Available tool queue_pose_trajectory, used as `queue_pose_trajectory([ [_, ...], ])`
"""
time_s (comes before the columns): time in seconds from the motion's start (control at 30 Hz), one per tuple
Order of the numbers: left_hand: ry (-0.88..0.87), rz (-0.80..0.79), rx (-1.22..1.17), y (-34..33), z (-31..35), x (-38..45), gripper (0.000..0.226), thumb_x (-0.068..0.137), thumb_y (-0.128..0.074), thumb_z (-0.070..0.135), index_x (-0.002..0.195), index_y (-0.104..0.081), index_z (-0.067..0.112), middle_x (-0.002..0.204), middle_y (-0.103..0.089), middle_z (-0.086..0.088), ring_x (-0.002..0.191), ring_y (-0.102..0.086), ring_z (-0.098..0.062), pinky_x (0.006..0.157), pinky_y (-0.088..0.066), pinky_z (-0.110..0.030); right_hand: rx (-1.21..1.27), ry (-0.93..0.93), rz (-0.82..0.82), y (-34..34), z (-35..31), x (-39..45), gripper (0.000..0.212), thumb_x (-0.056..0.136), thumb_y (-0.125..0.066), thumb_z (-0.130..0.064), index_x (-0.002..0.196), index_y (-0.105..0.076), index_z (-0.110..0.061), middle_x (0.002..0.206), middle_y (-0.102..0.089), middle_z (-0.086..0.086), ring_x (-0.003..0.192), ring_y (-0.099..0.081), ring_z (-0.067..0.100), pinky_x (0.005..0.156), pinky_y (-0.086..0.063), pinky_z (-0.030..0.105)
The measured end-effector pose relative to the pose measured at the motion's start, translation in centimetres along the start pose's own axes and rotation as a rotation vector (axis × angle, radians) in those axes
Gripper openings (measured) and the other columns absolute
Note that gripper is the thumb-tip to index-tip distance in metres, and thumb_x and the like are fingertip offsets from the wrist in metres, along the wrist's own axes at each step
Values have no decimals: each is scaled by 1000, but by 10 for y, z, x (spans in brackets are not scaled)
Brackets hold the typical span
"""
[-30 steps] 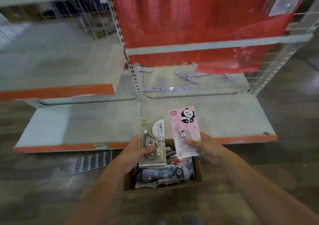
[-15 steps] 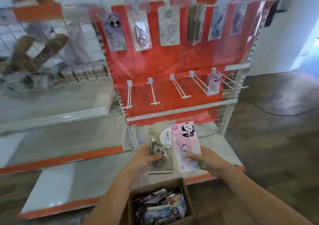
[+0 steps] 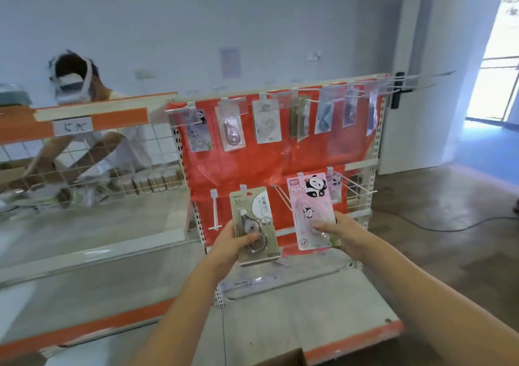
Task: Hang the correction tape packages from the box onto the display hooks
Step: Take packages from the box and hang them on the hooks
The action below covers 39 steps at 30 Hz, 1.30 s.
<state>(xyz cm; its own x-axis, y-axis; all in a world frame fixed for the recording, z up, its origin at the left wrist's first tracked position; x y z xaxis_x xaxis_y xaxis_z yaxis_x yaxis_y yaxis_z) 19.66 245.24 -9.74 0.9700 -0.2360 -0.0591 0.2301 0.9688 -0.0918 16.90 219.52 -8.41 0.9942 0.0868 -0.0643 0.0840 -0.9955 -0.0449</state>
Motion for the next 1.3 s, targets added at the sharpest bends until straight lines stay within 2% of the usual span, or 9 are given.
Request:
queue_pose_trajectory([
  [0.17, 22, -48, 16, -12, -8, 17, 53, 77, -70, -4, 125, -49, 7, 115, -67, -15, 104, -66, -31, 93, -52, -47, 12, -34, 43, 25, 24, -1, 48, 74, -76, -15, 119, -58, -11, 109, -70, 6, 103, -65, 24, 86, -52, 40],
  [0.3, 27, -106, 2, -44, -18, 36, 45, 81, -65, -9, 120, -52, 9, 109, -69, -12, 97, -69, -25, 81, -57, -37, 114, -78, 124, 67, 51, -6, 73, 54, -83, -32, 120, -59, -12, 115, -68, 11, 109, -62, 33, 97, -46, 51],
  [0.37, 35, -140, 2, -67, -28, 49, 46, 81, -64, -10, 120, -52, 8, 109, -70, -12, 96, -69, -25, 77, -58, -34, 146, -100, 157, 94, 64, -6, 65, 60, -87, -30, 117, -61, -12, 115, -68, 12, 108, -62, 33, 100, -44, 52],
  [0.5, 87, -208, 22, -121, -63, 76, 52, 77, -69, -4, 123, -52, 14, 116, -68, -10, 106, -65, -28, 95, -51, -44, 148, -178, 205, 151, 88, -1, 60, 63, -83, -28, 116, -60, -12, 110, -70, 11, 98, -65, 27, 91, -49, 45],
  [0.77, 235, -156, 5, -209, -129, 135, 62, 69, -78, 4, 125, -53, 16, 115, -69, -8, 108, -65, -28, 98, -48, -50, 83, -283, 210, 253, 126, 58, 14, 87, -65, -10, 100, -60, -13, 92, -71, 5, 81, -66, 21, 70, -55, 33],
  [0.87, 289, -83, -30, -227, -146, 152, 67, 59, -82, 10, 119, -55, 20, 113, -70, -8, 106, -66, -27, 96, -50, -47, 58, -320, 178, 278, 139, 87, 19, 86, -66, -9, 105, -59, -11, 95, -70, 5, 84, -65, 21, 75, -53, 34],
  [1.0, 347, -9, 21, -230, -165, 174, 92, 41, -95, 35, 122, -55, 20, 113, -70, -3, 107, -65, -23, 100, -48, -46, 69, -348, 125, 295, 150, 122, 23, 85, -67, -7, 106, -62, -13, 101, -71, 8, 90, -66, 25, 85, -51, 41],
  [1.17, 429, 49, 35, -225, -188, 202, 77, 56, -91, 20, 124, -55, 22, 114, -69, -1, 107, -65, -22, 101, -47, -45, 111, -390, 112, 304, 169, 161, 38, 83, -69, -7, 119, -58, -7, 112, -68, 15, 96, -65, 28, 91, -48, 47],
  [1.3, 461, 86, 7, -222, -202, 228, 58, 67, -82, 3, 117, -57, 21, 110, -71, -3, 102, -67, -21, 95, -51, -40, 132, -386, 145, 308, 174, 185, 35, 84, -67, -4, 118, -58, -7, 107, -70, 11, 92, -66, 25, 89, -51, 44],
])
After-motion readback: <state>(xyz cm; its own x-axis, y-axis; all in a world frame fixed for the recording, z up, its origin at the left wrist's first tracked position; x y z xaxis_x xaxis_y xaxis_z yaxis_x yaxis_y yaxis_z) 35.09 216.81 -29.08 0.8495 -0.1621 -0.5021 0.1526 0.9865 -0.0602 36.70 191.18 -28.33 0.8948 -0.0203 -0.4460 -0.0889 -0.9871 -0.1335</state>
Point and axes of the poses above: each hand's wrist, its own x-axis towards the middle knuckle, its own y-axis out of the back of the hand, z = x × y, the point moved 3 cm from there along x, towards the middle knuckle
